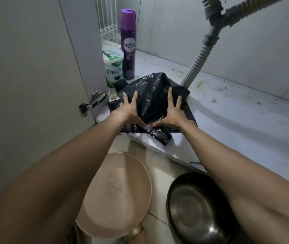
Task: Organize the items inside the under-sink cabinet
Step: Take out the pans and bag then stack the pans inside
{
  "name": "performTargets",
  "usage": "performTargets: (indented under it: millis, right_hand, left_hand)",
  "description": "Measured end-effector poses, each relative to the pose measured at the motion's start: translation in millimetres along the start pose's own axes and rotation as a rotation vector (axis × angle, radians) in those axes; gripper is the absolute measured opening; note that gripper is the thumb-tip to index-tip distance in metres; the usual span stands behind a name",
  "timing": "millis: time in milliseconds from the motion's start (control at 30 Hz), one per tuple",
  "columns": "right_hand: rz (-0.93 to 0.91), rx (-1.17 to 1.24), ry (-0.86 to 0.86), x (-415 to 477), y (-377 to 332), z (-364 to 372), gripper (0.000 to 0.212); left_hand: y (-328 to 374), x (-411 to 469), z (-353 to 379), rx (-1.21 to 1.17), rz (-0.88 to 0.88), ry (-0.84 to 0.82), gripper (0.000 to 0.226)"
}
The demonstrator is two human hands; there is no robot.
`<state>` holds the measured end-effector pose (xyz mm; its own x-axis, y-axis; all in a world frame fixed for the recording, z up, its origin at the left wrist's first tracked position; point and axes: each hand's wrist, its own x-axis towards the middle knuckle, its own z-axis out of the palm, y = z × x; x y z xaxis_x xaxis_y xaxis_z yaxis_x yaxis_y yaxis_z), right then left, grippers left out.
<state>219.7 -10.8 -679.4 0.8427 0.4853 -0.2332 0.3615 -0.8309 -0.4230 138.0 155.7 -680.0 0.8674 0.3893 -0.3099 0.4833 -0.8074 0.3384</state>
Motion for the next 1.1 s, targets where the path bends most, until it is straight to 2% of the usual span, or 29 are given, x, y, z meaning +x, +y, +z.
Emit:
performTargets:
  millis: [100, 167, 233, 333, 400, 633, 800, 900, 967, 1100]
  right_hand:
    - [0.048, 0.008, 0.015, 14.3, 2.7, 12.6, 0.151]
    - [0.091, -0.003, 0.015, 22.1, 5.1, 21.1, 0.147]
    - [0.124, -0.018, -0.003, 22.5, 5.7, 27.6, 0.127]
    - [0.127, -0.029, 0.040, 6.4, 0.5, 40.2, 0.068]
    - [0.149, 0.047, 0.124, -11.9, -9.6, 48.9, 0.045]
    - [0.243, 0.213, 0.406, -78.6, -20.4, 22.6, 0.048]
    - [0.353, 0.178, 0.497, -146.3, -0.2, -30.7, 0.039]
    - [0.441, 0.173, 0.538, -205.4, 12.6, -55.1, 0.035]
    - [0.503, 0.185, 0.553, -244.7, 22.8, -71.6, 0.034]
    - [0.657, 0.210, 0.598, -334.3, 47.2, -100.9, 0.017]
  left_hand:
    - [-18.8, 29.3, 8.0, 0.008, 0.048, -0.086, 0.149]
    - [-26.1, 45.1, 14.5, 0.084, 0.096, -0.089, 0.146]
    - [-25.4, 48.1, 17.9, 0.128, 0.158, -0.042, 0.120]
    - [-19.5, 35.3, 27.6, 0.057, 0.274, 0.121, 0.055]
    - [-16.6, 17.8, 36.0, -0.041, 0.282, 0.199, 0.043]
    - [23.2, -28.0, 34.2, -0.384, 0.303, 0.135, 0.039]
    - [82.0, -78.0, 22.6, -0.495, 0.470, 0.079, 0.039]
    - [118.5, -122.9, 21.9, -0.538, 0.582, -0.005, 0.036]
    - [145.5, -151.6, 21.9, -0.545, 0.640, -0.087, 0.026]
    - [199.9, -215.3, 22.6, -0.552, 0.786, -0.258, 0.019]
